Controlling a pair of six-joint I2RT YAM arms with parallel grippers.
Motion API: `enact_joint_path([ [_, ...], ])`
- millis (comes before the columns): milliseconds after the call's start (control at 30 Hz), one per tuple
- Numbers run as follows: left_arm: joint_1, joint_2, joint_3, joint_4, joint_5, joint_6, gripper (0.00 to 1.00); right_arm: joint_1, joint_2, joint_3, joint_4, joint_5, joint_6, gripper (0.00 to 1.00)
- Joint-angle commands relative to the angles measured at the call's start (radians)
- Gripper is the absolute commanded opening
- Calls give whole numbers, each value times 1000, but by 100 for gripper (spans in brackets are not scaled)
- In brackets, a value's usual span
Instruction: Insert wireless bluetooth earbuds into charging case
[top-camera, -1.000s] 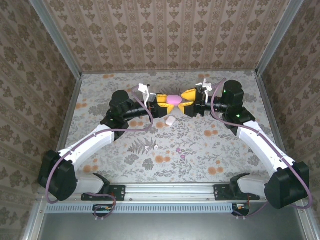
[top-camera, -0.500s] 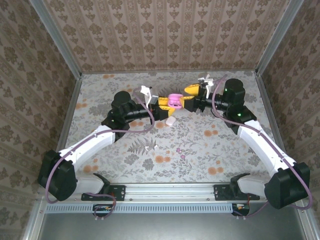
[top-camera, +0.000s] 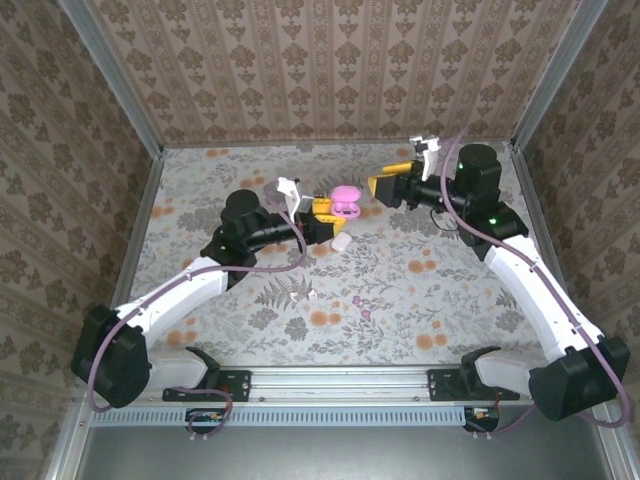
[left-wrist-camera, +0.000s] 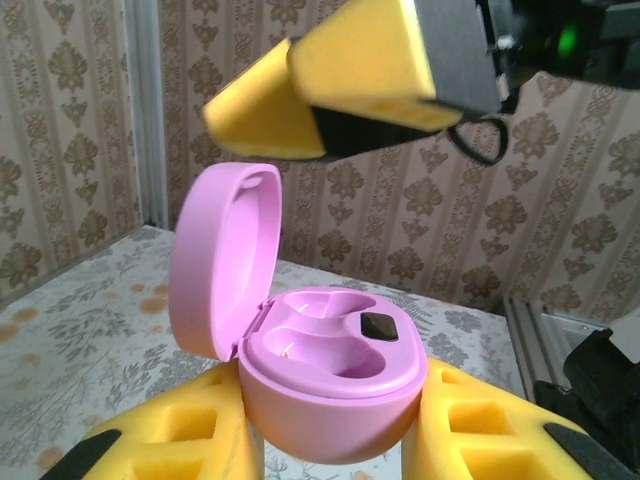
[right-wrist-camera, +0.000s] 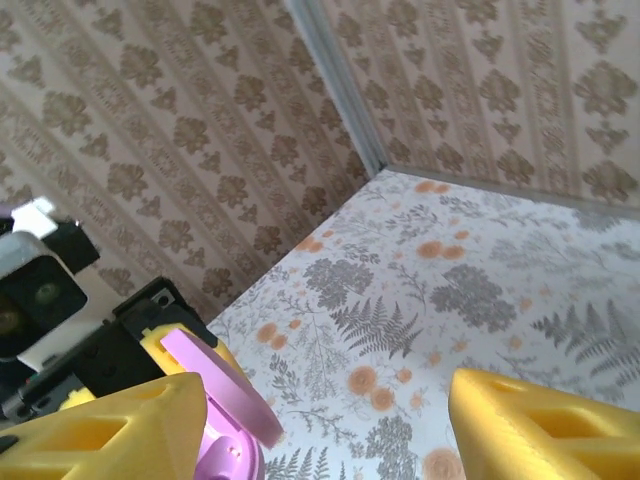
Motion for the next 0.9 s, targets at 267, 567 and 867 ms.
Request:
enact_joint_path([
  [267,12,-128,-78,21,-136,58,31,-30,-22,-102,-379,169,131,50],
  [567,11,-227,-125,4,-166,72,31,-4,47,-206,-444,129,245,45],
  [867,9,-263,-154,20,-202,55,30,90,96,-222,-521,164,235,38],
])
